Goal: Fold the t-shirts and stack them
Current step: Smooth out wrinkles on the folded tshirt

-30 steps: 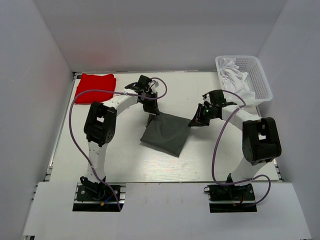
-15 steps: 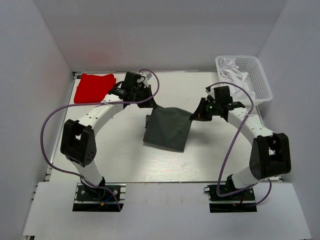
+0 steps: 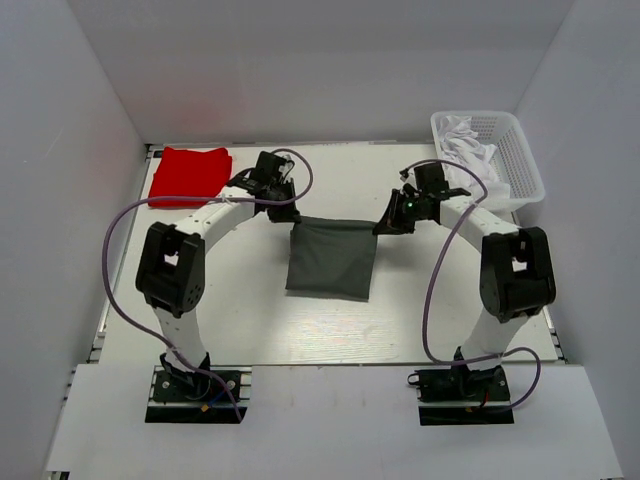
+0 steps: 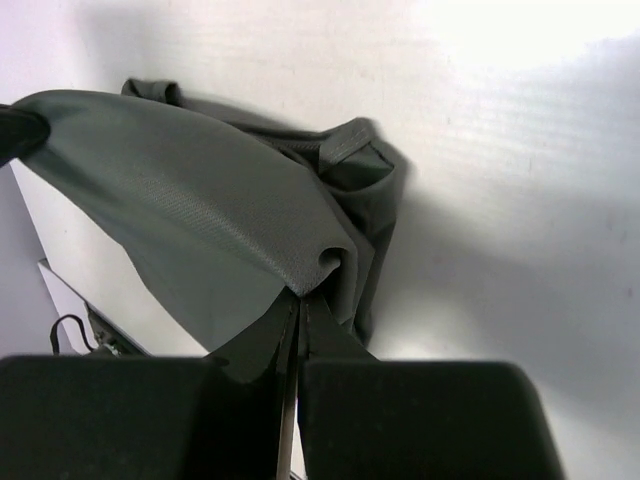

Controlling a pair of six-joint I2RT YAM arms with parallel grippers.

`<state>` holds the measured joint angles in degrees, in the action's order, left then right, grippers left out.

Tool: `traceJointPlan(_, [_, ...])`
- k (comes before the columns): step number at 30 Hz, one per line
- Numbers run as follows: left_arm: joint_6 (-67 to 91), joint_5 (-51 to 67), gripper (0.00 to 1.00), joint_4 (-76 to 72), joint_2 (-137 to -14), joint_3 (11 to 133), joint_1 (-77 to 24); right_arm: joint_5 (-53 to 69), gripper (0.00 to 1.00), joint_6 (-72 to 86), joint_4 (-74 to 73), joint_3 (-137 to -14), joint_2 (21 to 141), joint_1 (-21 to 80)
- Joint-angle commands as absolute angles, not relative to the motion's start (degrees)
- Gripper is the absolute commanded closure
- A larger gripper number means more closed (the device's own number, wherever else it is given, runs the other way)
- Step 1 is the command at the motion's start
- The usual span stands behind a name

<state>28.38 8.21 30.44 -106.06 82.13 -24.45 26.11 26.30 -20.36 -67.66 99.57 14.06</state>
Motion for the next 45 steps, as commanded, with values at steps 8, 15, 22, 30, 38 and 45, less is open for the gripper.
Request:
traceJointPlan(8, [29.97, 4.92, 1.00, 27.96, -110.39, 83.94, -21.97, 27.60, 1.00, 25.31, -15.92, -75.23, 108.37, 14.15])
traceJointPlan(15, [32.52, 3.44, 0.95, 23.99, -111.71, 81.39, -20.13, 28.74, 0.72, 24.61, -14.41, -80.67, 113.37, 14.15])
traceJointPlan(22, [32.52, -1.31, 0.00, 30.32, -111.72, 88.59, -19.07, 30.67, 0.10, 22.24, -19.16, -85.16, 111.37, 14.15])
traceJointPlan(30, [33.13, 2.51, 0.00, 25.61, -101.17, 83.51, -20.48, 38.19, 0.10, 24.96, -13.28, -78.23, 100.46, 14.50])
traceJointPlan(38, [34.54, 20.48, 0.00, 16.60, -111.34, 83.23, -21.01, 47.54, 0.10, 32.25, 1.47, -74.00, 105.36, 17.05])
traceJointPlan(45, [35.07, 18.73, 0.00, 16.61, -117.59, 83.32, -19.69, 51.24, 0.10, 40.25, 15.46, -73.48, 116.61, 16.53])
